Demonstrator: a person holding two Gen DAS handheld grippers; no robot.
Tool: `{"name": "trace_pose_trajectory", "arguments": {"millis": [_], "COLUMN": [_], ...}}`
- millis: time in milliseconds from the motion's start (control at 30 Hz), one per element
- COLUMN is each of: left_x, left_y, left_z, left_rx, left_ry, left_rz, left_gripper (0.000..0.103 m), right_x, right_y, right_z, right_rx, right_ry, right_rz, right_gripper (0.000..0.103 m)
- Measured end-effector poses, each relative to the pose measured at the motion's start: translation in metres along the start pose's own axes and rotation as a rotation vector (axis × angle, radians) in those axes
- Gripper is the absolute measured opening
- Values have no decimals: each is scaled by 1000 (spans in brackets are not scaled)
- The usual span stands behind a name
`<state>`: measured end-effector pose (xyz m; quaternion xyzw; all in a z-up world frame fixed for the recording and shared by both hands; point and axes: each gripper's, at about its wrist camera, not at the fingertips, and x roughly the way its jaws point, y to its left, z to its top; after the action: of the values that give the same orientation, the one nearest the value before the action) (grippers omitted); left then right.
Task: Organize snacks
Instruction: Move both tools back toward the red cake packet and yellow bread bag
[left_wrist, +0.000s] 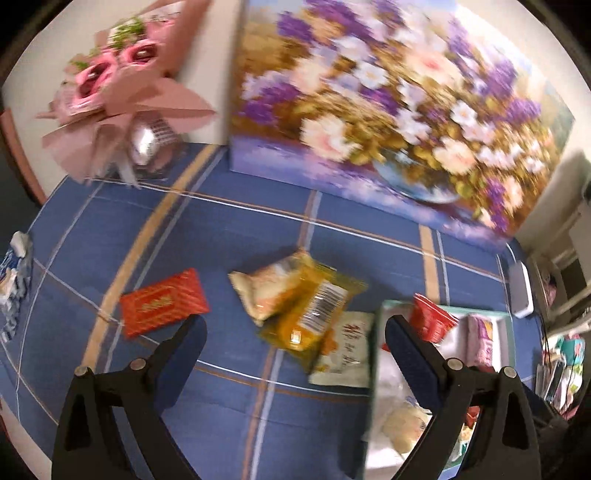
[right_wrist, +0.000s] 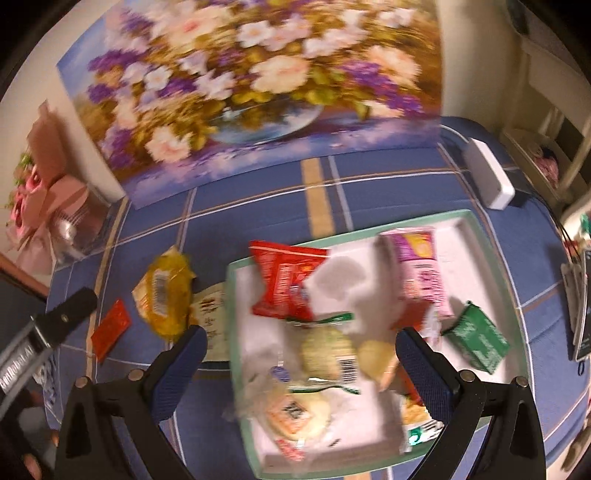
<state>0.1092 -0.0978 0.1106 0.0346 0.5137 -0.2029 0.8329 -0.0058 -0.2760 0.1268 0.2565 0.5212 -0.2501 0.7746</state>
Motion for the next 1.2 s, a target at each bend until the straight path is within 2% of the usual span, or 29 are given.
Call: {"name": "trace_pose_trajectory", "arguments": {"millis": [267, 667, 967, 1200], "left_x": [-6, -15, 10, 39], "left_y": [70, 141, 155, 151], "left_z": [9, 10, 8, 5], "left_rx": [-123, -272, -305, -260], "left_ry": [-12, -11, 44, 123], "left_rz": [59, 62, 56, 51], "left_gripper": [97, 97, 97, 97], "right_x": [9, 24, 34, 45], "right_y": [43, 91, 98, 104], "right_z": [-6, -17, -17, -15], "right_rx": [-64, -130, -117, -110], "right_ry": [16, 44, 46, 58], "right_rz": [29, 70, 64, 70], "right_gripper": [103, 103, 103, 103]}}
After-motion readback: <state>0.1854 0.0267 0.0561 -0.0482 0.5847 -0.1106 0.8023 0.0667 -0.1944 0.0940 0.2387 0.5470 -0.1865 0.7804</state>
